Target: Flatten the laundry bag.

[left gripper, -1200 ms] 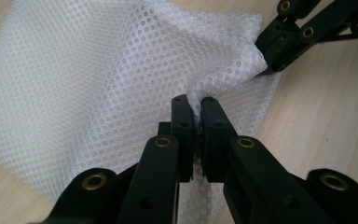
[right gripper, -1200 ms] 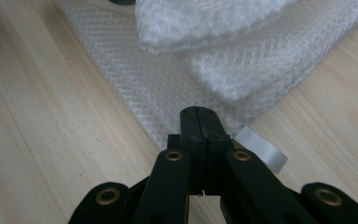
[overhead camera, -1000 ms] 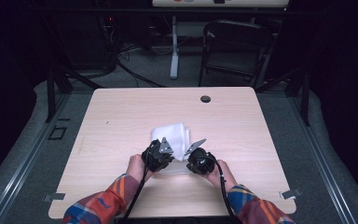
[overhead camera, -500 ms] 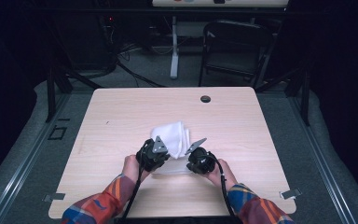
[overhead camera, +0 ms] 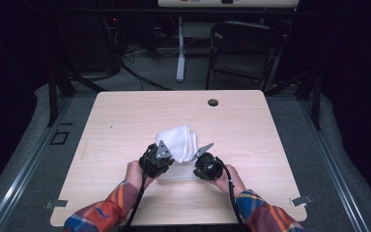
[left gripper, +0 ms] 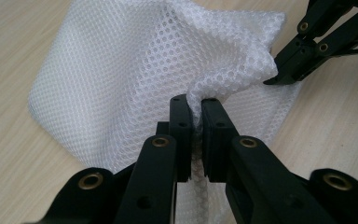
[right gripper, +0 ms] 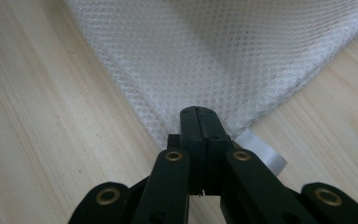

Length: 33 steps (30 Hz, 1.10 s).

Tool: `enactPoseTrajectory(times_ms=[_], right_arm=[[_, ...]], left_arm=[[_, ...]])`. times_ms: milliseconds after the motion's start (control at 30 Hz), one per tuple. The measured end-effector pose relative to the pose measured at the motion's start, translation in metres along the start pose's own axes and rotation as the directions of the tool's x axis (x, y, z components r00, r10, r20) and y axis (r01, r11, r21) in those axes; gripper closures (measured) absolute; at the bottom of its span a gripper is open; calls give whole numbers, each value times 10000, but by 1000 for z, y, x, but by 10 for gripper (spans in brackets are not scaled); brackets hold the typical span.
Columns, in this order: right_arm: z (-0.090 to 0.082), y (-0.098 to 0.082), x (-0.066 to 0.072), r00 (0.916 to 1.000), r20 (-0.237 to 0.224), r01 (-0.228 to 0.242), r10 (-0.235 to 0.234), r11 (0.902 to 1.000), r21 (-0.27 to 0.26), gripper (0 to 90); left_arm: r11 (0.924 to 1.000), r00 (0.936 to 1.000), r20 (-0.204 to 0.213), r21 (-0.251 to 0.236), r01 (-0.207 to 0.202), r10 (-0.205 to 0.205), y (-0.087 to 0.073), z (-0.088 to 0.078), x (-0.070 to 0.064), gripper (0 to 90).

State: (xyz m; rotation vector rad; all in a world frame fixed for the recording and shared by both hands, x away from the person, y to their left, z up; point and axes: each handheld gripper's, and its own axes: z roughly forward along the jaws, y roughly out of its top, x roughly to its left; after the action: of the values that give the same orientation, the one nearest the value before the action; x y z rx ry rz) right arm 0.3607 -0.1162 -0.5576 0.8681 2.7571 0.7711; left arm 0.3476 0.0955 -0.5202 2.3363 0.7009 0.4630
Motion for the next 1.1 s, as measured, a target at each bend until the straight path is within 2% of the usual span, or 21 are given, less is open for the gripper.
enactPoseTrajectory(times_ms=[33,133,167,500,600,633,733,800,1100], right_arm=[[1,-1,1,9999,-2,-132,132,9998,-141,900],[1,-1,1,9999,9,-150,150,9998,-138,900],[0,0,1,10000,33,-34,34,10000,-16,900],[1,1,3,9997,180,133,-133,9999,-4,900],[1,1,5,9996,268,34,-33,10000,-37,900],[0,1,4,9996,257,150,-153,9998,116,900],[1,2,5,9994,302,138,-140,9999,60,900],[1,3,7,9987,388,335,-343,9992,199,900],[0,3,6,9983,482,314,-329,9990,311,900]], left_arm=[[10000,10000,-12,30,7,-7,0,-1,0,836],[10000,9999,-77,2,92,-92,-1,-2,1,837],[9999,9999,-97,-5,105,-105,-1,-3,2,837],[9990,9987,-274,-108,429,-431,-5,-13,8,838],[9977,9977,-316,-348,581,-592,-7,-16,10,838],[9976,9977,-313,-350,589,-600,-7,-18,11,838],[9975,9970,-512,-437,552,-574,-8,-20,10,838],[9974,9965,-597,-459,553,-580,-8,-21,10,839],[9933,9933,-523,-576,1005,-1035,-13,-26,16,838]])
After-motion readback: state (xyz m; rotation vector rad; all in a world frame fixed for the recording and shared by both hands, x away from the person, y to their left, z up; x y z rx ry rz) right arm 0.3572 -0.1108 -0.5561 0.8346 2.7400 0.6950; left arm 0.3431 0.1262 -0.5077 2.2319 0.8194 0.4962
